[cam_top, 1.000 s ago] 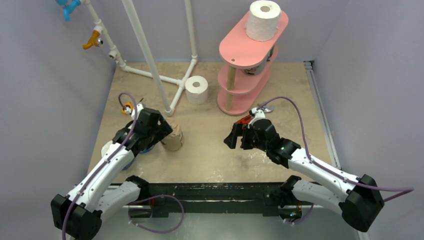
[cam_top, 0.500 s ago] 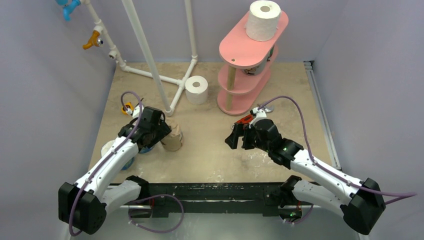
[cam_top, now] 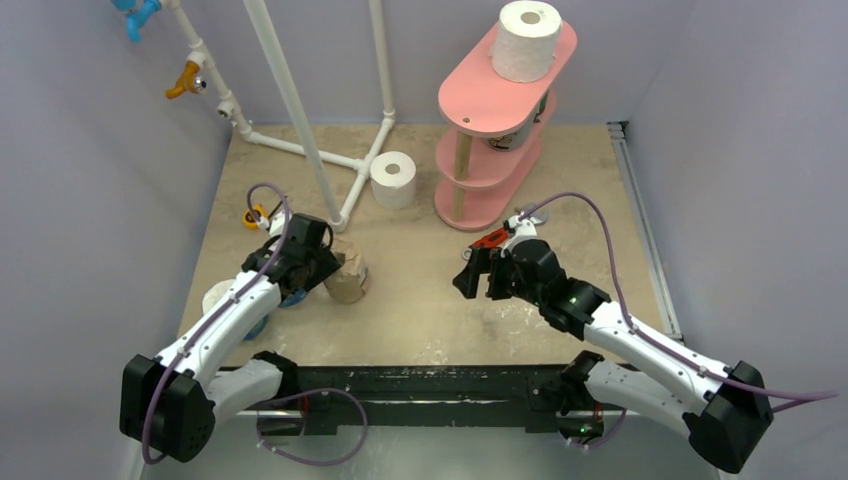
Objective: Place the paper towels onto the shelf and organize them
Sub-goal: Pick up the paper towel from the center of the board.
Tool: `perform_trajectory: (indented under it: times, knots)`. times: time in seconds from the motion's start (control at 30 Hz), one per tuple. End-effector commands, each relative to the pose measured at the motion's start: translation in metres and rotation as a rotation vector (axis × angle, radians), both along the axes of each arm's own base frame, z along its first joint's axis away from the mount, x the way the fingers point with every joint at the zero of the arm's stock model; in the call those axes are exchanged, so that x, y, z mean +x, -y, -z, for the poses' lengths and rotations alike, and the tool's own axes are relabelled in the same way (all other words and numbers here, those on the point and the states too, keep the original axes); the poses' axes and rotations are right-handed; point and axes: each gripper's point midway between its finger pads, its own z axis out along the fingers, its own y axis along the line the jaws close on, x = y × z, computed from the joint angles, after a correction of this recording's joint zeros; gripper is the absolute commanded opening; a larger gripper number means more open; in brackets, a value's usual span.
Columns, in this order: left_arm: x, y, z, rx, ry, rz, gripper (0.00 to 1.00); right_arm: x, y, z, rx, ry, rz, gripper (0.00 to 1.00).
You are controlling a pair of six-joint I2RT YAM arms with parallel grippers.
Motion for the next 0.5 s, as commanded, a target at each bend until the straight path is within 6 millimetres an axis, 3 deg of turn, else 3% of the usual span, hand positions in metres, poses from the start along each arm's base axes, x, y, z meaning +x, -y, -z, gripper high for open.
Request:
perform_trajectory:
  times: [0.0, 0.23, 0.37, 0.47]
  knots:
    - [0.004, 0.009, 0.0, -0.038, 0.017, 0.04, 0.4, 0.008, 0.003, -0.027, 0.015, 0.067, 0.026, 0.99]
    - [0.0, 0.027, -0.038, -0.035, 0.147, 0.14, 0.37, 0.015, 0.015, -0.045, -0.018, 0.121, 0.079, 0.99]
    - [-0.007, 0.054, -0.054, -0.045, 0.181, 0.241, 0.36, 0.02, 0.023, -0.055, -0.051, 0.149, 0.11, 0.99]
    - [-0.012, 0.077, -0.054, -0.077, 0.176, 0.308, 0.35, 0.023, 0.029, -0.065, -0.06, 0.17, 0.137, 0.99]
